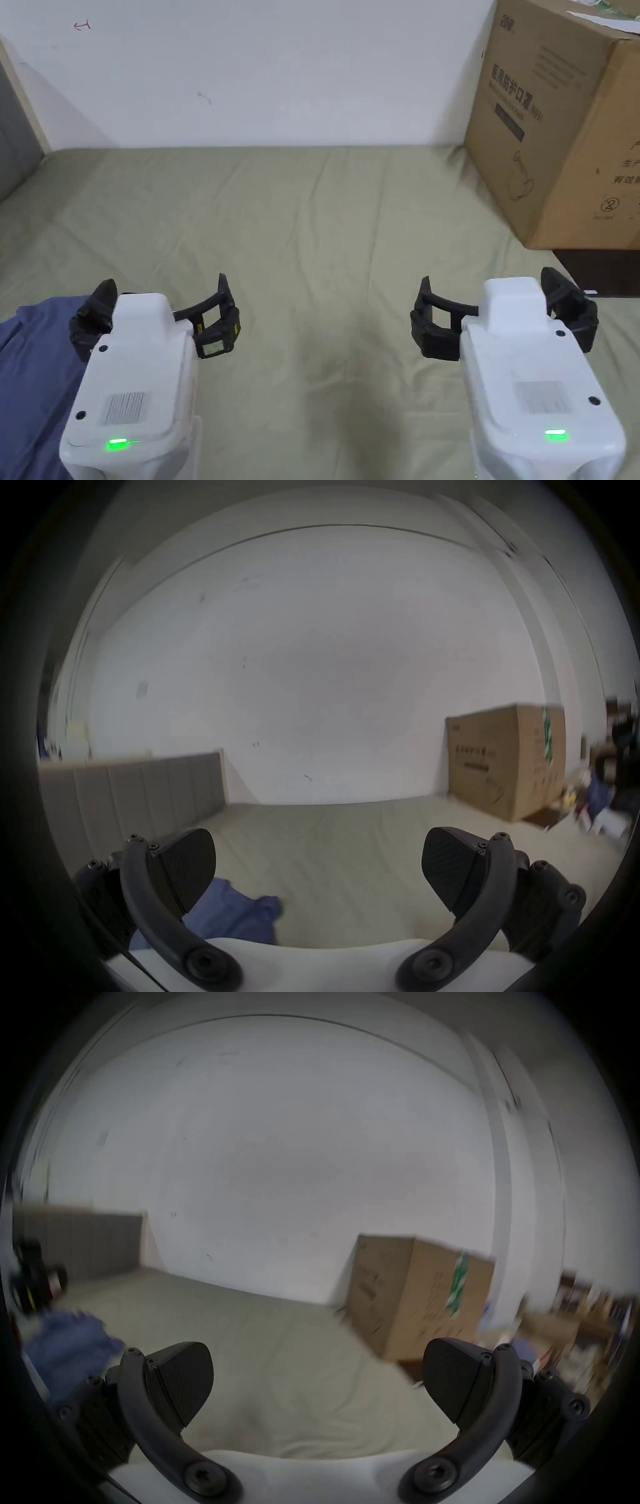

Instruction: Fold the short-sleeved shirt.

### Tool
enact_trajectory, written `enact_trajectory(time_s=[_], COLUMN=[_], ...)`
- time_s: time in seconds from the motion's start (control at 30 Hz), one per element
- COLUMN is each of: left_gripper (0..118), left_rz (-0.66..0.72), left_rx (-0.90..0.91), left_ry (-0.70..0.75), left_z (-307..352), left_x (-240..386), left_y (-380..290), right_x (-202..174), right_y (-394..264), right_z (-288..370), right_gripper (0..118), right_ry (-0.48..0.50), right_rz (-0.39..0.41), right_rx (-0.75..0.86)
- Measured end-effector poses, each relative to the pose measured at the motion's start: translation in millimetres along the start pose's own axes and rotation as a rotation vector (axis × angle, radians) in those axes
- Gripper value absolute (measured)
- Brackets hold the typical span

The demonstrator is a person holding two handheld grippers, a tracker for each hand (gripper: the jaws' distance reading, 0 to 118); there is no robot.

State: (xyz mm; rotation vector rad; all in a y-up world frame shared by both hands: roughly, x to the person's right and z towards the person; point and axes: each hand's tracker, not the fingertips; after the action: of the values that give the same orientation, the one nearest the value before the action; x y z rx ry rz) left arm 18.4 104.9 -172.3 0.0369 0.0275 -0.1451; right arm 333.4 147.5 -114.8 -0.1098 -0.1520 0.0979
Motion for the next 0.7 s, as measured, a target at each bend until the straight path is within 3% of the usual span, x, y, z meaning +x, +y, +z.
enact_trajectory(time_s=[0.1,0.33,0.7], left_gripper=[118,118,118], left_rz=[-0.002,0.077,0.051], left_rx=[-0.020,-0.042,-0.038], left_ry=[-0.013,-0.034,-0.041], left_z=[-1.1,-2.4,-0.3], left_x=[3.0,-5.2,-4.3], left_y=[-4.3,-4.7,-6.2], right_x=[6.0,4.3,2.7], right_y=[-7.0,-9.5,-7.8], right_z=[-3.1,-3.9,-5.0], right_gripper=[118,118,118], right_ry=[0.015,0.010,0.017], right_rz=[-0.099,-0.051,-0.050], right_rx=[-0.043,-0.038,-0.043])
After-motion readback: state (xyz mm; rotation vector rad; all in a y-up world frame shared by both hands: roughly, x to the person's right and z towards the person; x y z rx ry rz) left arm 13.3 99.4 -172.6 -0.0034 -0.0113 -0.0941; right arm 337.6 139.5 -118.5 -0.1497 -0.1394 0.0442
